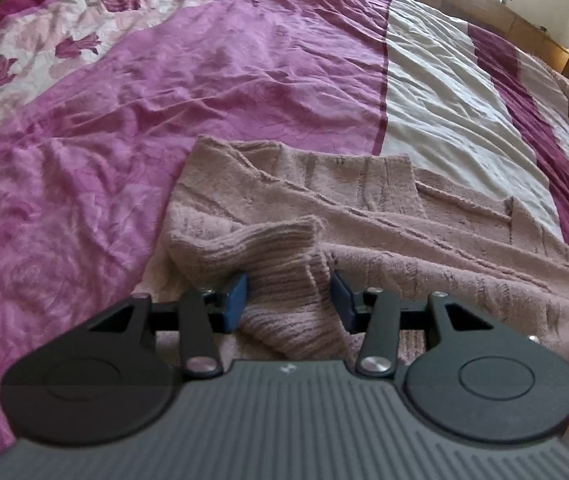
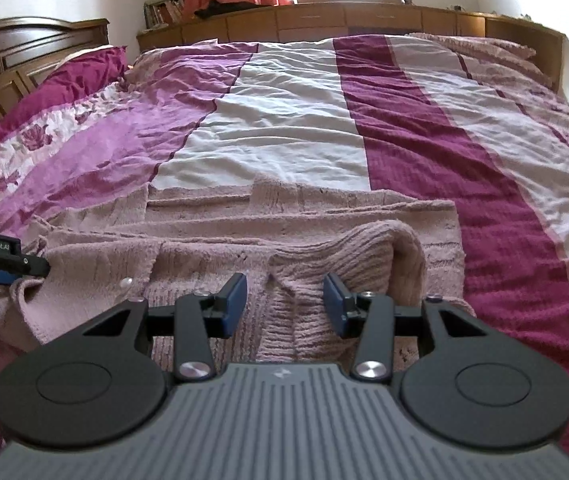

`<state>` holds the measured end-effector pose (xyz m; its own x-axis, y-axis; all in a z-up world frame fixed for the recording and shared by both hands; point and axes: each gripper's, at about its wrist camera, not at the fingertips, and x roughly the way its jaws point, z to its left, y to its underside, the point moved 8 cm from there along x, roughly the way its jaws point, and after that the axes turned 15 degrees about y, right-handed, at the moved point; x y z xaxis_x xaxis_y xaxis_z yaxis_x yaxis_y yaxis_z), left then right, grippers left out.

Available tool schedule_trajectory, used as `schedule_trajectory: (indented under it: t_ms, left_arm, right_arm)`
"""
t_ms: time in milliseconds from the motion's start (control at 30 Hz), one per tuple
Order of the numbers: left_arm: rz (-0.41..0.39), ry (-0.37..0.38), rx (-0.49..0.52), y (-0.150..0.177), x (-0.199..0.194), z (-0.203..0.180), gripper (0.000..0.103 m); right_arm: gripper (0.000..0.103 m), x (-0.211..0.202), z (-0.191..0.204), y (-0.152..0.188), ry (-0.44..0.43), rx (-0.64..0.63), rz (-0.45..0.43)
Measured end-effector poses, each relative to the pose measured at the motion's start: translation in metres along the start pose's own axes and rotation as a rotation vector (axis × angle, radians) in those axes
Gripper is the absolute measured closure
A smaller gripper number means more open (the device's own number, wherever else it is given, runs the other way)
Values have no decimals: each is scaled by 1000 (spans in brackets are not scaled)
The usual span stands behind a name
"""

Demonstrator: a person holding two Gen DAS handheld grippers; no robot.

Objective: Fold small clothes
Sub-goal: 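Close the left tool on the folded hem edge while the right tool grips and releases it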

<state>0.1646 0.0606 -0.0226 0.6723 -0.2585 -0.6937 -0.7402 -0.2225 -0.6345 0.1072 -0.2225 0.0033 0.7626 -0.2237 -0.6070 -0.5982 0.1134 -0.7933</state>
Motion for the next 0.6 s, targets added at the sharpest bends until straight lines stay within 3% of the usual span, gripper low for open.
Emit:
schedule_trajectory:
  t_ms: [67,167,233,267,333,433,600]
  left_arm:
    - [0,-1,-7,0,2,2,57]
    - [-7,-7,-43,-2,-1,10,79]
    - [-11,23,-91,-3,-6,18,87]
    - [-12,38,-116,-4,-8,22,91]
    - [-17,82,-175,-5,-13,28,93]
    - [-38,140,-247,-8,-23,32,94]
    - [-121,204,-259,-26,-45,26,94]
  right_arm:
    - [52,1,3,0,18,-33,5]
    - [55,6,3,2,31,-39,24]
    - [76,8,-1,1,44,-20,34]
    - [79,9,-5,0,59,-15,39]
    - [92,11,-12,-2,51,24,59]
    - [95,10,-26,-6,6,144,99]
    - [95,6,-55,-26,-112,392,132]
